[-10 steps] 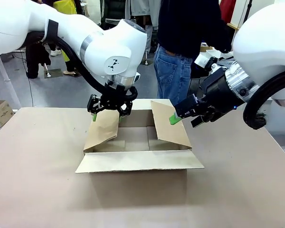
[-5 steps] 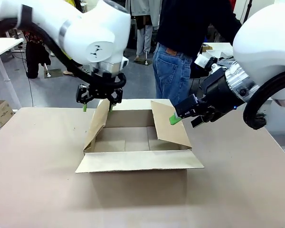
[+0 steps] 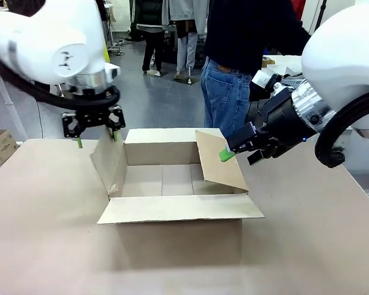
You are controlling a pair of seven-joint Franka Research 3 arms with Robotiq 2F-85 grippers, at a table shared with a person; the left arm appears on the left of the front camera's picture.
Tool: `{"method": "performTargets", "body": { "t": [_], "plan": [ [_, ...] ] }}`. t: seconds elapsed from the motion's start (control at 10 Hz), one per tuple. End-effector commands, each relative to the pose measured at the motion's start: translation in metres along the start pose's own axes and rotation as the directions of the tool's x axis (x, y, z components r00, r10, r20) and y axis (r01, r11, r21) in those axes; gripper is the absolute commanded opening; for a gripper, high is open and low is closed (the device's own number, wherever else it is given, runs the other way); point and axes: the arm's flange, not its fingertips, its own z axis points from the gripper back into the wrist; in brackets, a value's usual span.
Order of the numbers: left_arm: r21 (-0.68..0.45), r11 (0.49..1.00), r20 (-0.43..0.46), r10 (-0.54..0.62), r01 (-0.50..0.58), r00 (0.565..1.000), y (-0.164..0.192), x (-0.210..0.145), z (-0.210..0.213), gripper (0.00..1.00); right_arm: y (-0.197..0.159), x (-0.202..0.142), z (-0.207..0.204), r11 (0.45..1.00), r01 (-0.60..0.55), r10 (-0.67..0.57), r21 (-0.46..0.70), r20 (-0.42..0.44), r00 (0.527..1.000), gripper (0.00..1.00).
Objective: Pack the gift set into the box.
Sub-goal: Place both hands on the side flaps of the Package Box and spread them outward.
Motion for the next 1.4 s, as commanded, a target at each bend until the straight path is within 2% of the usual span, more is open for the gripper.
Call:
{"method": "performTargets", "body": {
  "t": [0.0,0.3,0.4,0.9,1.0,1.1,1.2,1.3],
  "plan": [
    [-0.139,0.99,-0.075,-0.005,-0.005,0.997,0.051,-0.001,-0.018,1.0,0.0,0.001,0.005,1.0,-0.009,0.009,-0.003,-0.009,1.0,1.0],
    [-0.292,0.956,-0.189,-0.056,-0.001,0.98,0.094,0.014,-0.054,1.0,0.0,0.001,0.005,1.0,-0.009,0.009,-0.003,-0.009,1.0,1.0],
    [-0.163,0.986,-0.11,0.013,-0.031,0.994,0.068,0.011,-0.035,1.0,0.0,0.001,0.005,1.0,-0.009,0.009,-0.003,-0.009,1.0,1.0],
    [-0.163,0.986,-0.11,0.013,-0.031,0.994,0.068,0.011,-0.035,1.0,0.0,0.0,0.0,1.0,0.0,0.0,0.0,0.0,1.0,1.0],
    [-0.163,0.986,-0.11,0.013,-0.031,0.994,0.068,0.011,-0.035,1.0,0.055,0.021,-0.022,0.994,-0.023,0.016,-0.11,-0.069,0.997,1.0],
    [-0.163,0.986,-0.11,0.013,-0.031,0.994,0.068,0.011,-0.035,1.0,0.117,0.049,-0.057,0.951,0.012,-0.03,-0.308,-0.053,0.998,1.0],
    [-0.163,0.986,-0.11,0.013,-0.031,0.994,0.068,0.011,-0.035,1.0,0.151,0.068,-0.094,0.842,0.144,-0.16,-0.519,0.014,0.987,1.0],
    [-0.163,0.986,-0.11,0.013,-0.031,0.994,0.068,0.011,-0.035,1.0,0.15,0.082,-0.127,0.734,0.211,-0.265,-0.646,0.014,0.964,1.0]
  ]
}}
